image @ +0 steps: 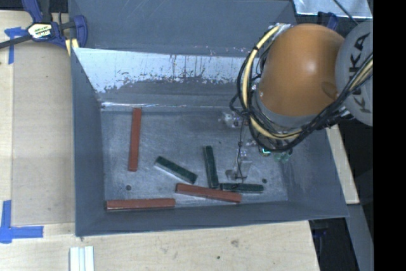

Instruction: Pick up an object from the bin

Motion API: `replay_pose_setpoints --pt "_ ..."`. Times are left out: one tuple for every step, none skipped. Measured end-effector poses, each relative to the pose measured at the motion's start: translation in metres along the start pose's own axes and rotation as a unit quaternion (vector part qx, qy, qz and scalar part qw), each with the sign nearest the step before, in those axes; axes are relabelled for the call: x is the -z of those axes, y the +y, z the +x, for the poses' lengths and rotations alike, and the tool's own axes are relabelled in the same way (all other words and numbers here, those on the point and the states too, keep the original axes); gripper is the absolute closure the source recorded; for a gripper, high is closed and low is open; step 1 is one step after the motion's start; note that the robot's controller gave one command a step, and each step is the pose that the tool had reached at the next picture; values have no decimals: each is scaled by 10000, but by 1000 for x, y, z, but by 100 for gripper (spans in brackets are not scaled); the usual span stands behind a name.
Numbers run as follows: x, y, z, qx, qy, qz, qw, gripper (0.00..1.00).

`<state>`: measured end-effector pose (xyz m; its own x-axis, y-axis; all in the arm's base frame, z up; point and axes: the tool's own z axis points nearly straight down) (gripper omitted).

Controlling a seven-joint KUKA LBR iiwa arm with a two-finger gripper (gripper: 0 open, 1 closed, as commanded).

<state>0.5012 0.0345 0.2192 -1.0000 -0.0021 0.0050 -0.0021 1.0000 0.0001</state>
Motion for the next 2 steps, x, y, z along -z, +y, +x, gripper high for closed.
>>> replay_pose_setpoints --pt "-119 39 1 1296 -4 1 9916 0" --pt "-150 74 -6 1311 -8 5 9914 0"
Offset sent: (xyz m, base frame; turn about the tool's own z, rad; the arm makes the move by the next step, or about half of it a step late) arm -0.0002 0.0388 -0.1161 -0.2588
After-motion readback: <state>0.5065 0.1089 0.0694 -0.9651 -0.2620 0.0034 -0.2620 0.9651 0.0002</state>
